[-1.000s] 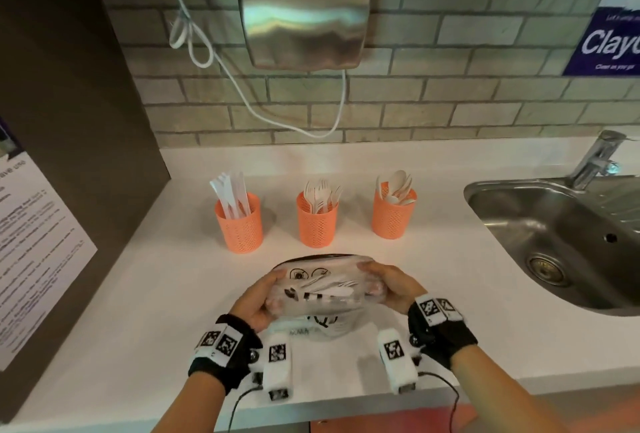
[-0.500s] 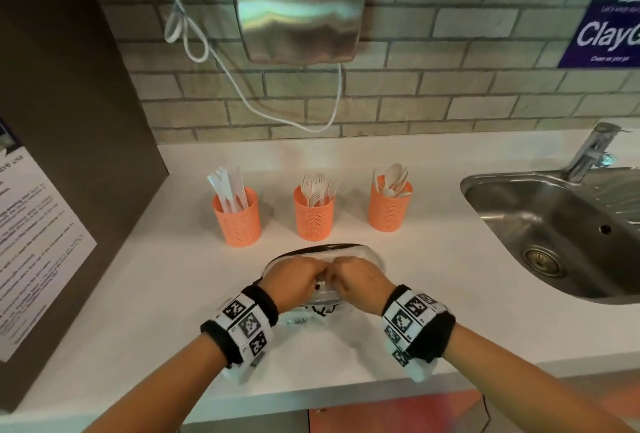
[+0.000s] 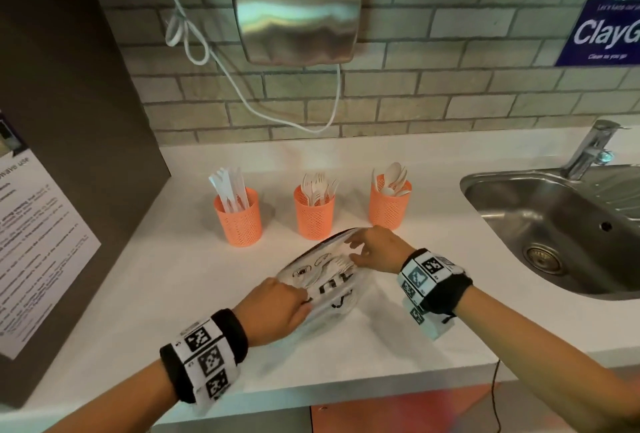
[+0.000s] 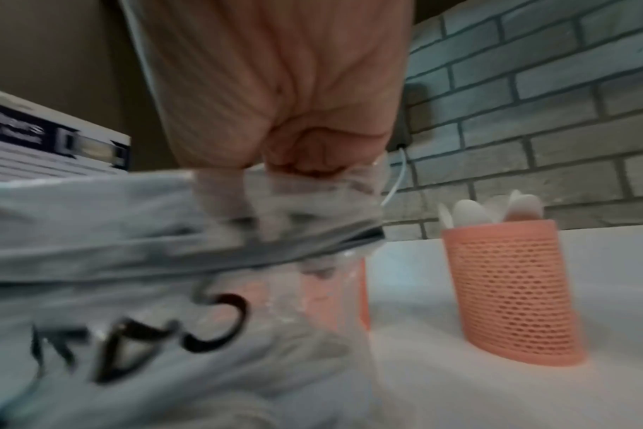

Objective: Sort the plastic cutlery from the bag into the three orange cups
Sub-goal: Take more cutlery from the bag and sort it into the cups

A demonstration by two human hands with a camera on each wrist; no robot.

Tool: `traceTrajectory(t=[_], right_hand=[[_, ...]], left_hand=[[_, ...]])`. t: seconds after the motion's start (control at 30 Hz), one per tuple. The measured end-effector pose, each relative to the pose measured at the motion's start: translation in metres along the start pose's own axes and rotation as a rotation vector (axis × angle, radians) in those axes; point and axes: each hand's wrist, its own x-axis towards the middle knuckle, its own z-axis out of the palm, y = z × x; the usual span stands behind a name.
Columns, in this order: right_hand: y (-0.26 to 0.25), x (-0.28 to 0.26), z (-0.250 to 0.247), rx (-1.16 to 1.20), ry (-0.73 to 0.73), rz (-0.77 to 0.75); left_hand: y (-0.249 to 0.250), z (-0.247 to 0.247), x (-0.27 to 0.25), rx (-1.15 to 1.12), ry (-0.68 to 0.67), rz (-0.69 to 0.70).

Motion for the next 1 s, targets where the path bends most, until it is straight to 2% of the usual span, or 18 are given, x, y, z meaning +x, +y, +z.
traceTrajectory(t=[0.1, 0.17, 0.2, 0.3, 0.37, 0.43, 0.5, 0.57, 0.63, 0.77, 0.9, 1.0], right_hand=[[-0.020, -0.008, 0.004, 0.000, 0.024, -0.108], [-0.032, -0.016, 0.006, 0.039, 0.008, -0.121], [-0.036, -0.021, 0.009, 0.058, -0.017, -0.105], [-0.053, -0.040, 0.021, 0.080, -0.103, -0.064], [-0.068, -0.053, 0.033, 0.026, -0.141, -0.114], [-0.090, -0.065, 0.045, -0.040, -0.121, -0.224], [-0.109, -0.074, 0.054, -0.099, -0.106, -0.311], [-0.114, -0.075, 0.065, -0.151, -0.088, -0.305], [-0.109, -0.077, 0.072, -0.157, -0.071, -0.292], [-0.084, -0.097, 0.067, -0.141, -0.110, -0.288], [-0.031, -0.100, 0.034, -0.237, -0.059, -0.092], [-0.005, -0.075, 0.002, -0.438, 0.006, 0.028]], left_hand=[[0.024, -0.003, 0.001, -0.257, -0.182, 0.005], [0.029, -0.017, 0.008, -0.367, -0.162, 0.040], [0.027, -0.026, 0.013, -0.396, -0.094, 0.033], [0.013, -0.060, 0.037, -0.472, 0.247, -0.058], [0.006, -0.076, 0.056, -0.436, 0.347, -0.082], [0.007, -0.080, 0.078, -0.362, 0.262, -0.056], [0.015, -0.074, 0.098, -0.258, 0.110, -0.051], [0.020, -0.064, 0.113, -0.116, -0.022, -0.067], [0.018, -0.055, 0.121, -0.025, -0.078, -0.100], [-0.001, -0.050, 0.113, -0.134, -0.018, -0.226], [-0.033, -0.048, 0.080, -0.247, 0.042, -0.371], [-0.038, -0.038, 0.054, -0.318, 0.053, -0.412]])
